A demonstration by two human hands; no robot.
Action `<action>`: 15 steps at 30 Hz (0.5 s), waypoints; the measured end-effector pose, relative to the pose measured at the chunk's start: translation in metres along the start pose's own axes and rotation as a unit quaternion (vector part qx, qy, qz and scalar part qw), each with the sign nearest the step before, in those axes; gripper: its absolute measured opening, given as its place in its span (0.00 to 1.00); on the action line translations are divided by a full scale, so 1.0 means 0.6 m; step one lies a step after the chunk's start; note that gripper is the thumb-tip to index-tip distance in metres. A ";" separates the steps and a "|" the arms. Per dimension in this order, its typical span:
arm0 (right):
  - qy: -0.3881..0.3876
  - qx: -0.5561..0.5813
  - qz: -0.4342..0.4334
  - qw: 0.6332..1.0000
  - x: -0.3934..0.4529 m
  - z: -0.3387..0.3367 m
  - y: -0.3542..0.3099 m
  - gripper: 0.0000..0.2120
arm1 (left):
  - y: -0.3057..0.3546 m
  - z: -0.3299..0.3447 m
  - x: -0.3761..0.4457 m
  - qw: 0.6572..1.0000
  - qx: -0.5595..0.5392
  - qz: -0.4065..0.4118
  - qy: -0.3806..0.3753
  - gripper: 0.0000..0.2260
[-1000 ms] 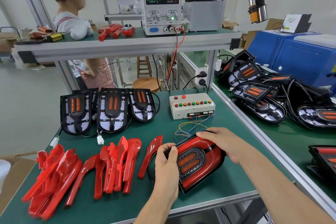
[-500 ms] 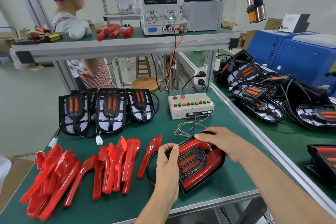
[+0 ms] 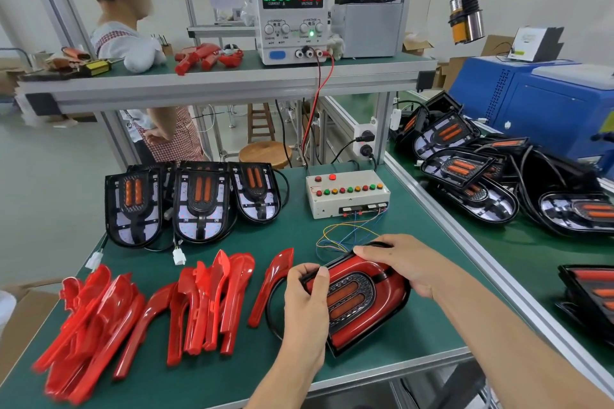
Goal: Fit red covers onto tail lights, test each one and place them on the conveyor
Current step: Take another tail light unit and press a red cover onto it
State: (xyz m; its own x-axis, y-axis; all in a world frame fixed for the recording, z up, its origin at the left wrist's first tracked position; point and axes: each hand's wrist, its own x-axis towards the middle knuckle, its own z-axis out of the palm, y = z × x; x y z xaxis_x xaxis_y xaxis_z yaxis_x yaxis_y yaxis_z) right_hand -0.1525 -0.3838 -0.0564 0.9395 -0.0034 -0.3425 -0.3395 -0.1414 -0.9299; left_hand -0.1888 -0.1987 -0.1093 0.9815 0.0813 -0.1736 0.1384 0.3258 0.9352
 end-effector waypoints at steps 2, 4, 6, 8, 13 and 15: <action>0.001 0.007 -0.001 1.000 0.001 0.000 0.002 0.31 | 0.000 -0.001 0.000 1.000 -0.001 -0.002 0.000 0.03; 0.003 0.017 0.001 1.000 0.002 0.000 0.003 0.24 | 0.001 0.000 -0.001 1.000 -0.003 -0.001 0.004 0.02; 0.005 0.024 0.005 1.000 0.003 0.001 0.002 0.20 | 0.000 0.001 -0.001 1.000 -0.003 0.000 0.010 0.02; 0.005 0.027 0.009 1.000 0.003 0.003 0.001 0.20 | -0.001 0.002 -0.001 1.000 -0.003 0.001 0.019 0.01; 0.004 0.033 0.022 0.999 0.000 0.002 0.000 0.21 | -0.001 0.003 0.001 1.000 -0.010 -0.004 0.026 0.02; 0.004 0.037 0.022 0.999 0.000 0.002 -0.001 0.20 | 0.002 0.003 0.003 0.999 -0.025 -0.016 0.024 0.03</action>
State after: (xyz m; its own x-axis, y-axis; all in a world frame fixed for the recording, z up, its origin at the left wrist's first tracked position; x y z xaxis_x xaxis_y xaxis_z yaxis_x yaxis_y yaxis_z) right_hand -0.1526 -0.3825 -0.0558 0.9239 -0.0165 -0.3823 -0.3825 -0.0672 -0.9215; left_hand -0.1866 -0.1999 -0.1080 0.9690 0.1143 -0.2191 0.1621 0.3753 0.9126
